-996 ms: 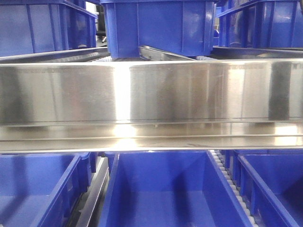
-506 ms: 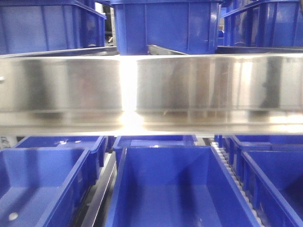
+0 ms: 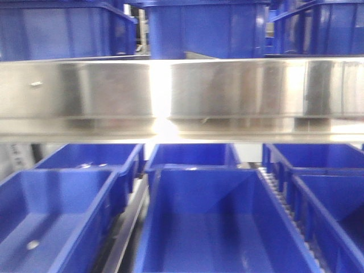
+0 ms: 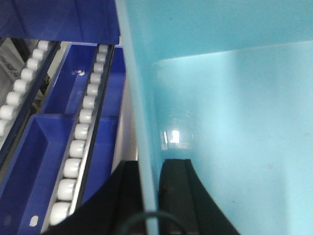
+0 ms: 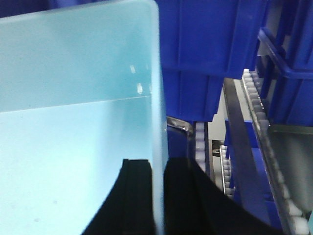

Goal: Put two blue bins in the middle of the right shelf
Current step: 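Hold the bin with both grippers while backing away from the shelf, then carry the bin in both grippers while driving to the other shelf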

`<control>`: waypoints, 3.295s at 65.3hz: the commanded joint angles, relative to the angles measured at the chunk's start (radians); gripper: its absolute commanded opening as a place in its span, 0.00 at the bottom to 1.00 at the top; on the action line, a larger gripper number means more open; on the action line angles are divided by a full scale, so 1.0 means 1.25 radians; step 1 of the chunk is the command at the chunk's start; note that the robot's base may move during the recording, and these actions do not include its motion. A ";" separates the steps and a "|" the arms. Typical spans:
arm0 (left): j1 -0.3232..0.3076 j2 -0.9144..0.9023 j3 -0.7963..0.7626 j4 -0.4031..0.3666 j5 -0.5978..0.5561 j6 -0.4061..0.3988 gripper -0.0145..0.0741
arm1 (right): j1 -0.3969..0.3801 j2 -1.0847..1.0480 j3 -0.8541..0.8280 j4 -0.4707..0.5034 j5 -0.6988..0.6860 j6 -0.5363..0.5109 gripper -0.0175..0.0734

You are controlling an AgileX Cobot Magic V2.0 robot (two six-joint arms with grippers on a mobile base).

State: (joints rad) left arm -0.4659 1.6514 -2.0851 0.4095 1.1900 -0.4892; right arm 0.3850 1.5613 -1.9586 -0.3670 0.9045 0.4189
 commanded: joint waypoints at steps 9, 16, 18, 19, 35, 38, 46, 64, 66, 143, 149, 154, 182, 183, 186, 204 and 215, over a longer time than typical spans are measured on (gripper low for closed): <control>-0.006 -0.010 -0.009 -0.018 -0.051 0.013 0.04 | 0.005 -0.007 -0.007 0.021 -0.066 0.002 0.03; -0.006 -0.010 -0.009 -0.018 -0.051 0.013 0.04 | 0.005 -0.007 -0.007 0.021 -0.066 0.002 0.03; -0.006 -0.010 -0.009 -0.018 -0.051 0.013 0.04 | 0.005 -0.007 -0.007 0.021 -0.066 0.002 0.03; -0.006 -0.010 -0.009 -0.018 -0.051 0.013 0.04 | 0.005 -0.007 -0.007 0.021 -0.066 0.002 0.03; -0.006 -0.010 -0.009 -0.018 -0.051 0.013 0.04 | 0.005 -0.007 -0.007 0.021 -0.066 0.002 0.03; -0.006 -0.010 -0.009 -0.018 -0.051 0.013 0.04 | 0.005 -0.007 -0.007 0.021 -0.066 0.002 0.03; -0.006 -0.010 -0.009 -0.018 -0.051 0.013 0.04 | 0.005 -0.007 -0.007 0.021 -0.066 0.002 0.03; -0.006 -0.010 -0.009 -0.017 -0.051 0.013 0.04 | 0.005 -0.007 -0.007 0.021 -0.066 0.002 0.03; -0.006 -0.010 -0.009 -0.017 -0.051 0.013 0.04 | 0.005 -0.007 -0.007 0.021 -0.066 0.002 0.03; -0.006 -0.010 -0.009 -0.016 -0.052 0.013 0.04 | 0.005 -0.007 -0.007 0.021 -0.066 0.002 0.03; -0.006 -0.010 -0.009 -0.016 -0.052 0.013 0.04 | 0.005 -0.007 -0.007 0.021 -0.066 0.002 0.03; -0.006 -0.010 -0.009 -0.015 -0.052 0.013 0.04 | 0.005 -0.007 -0.007 0.021 -0.066 0.002 0.03; -0.006 -0.010 -0.009 -0.015 -0.052 0.013 0.04 | 0.005 -0.007 -0.007 0.021 -0.066 0.002 0.03; -0.006 -0.010 -0.009 -0.015 -0.052 0.013 0.04 | 0.005 -0.007 -0.007 0.021 -0.066 0.002 0.03; -0.006 -0.010 -0.009 -0.015 -0.052 0.013 0.04 | 0.005 -0.007 -0.007 0.021 -0.066 0.002 0.03; -0.006 -0.010 -0.009 -0.013 -0.052 0.013 0.04 | 0.005 -0.007 -0.007 0.021 -0.066 0.002 0.03; -0.006 -0.010 -0.009 -0.013 -0.052 0.013 0.04 | 0.005 -0.007 -0.007 0.021 -0.066 0.002 0.03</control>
State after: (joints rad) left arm -0.4659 1.6497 -2.0858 0.4202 1.1797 -0.4892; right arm 0.3850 1.5632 -1.9586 -0.3670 0.8991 0.4189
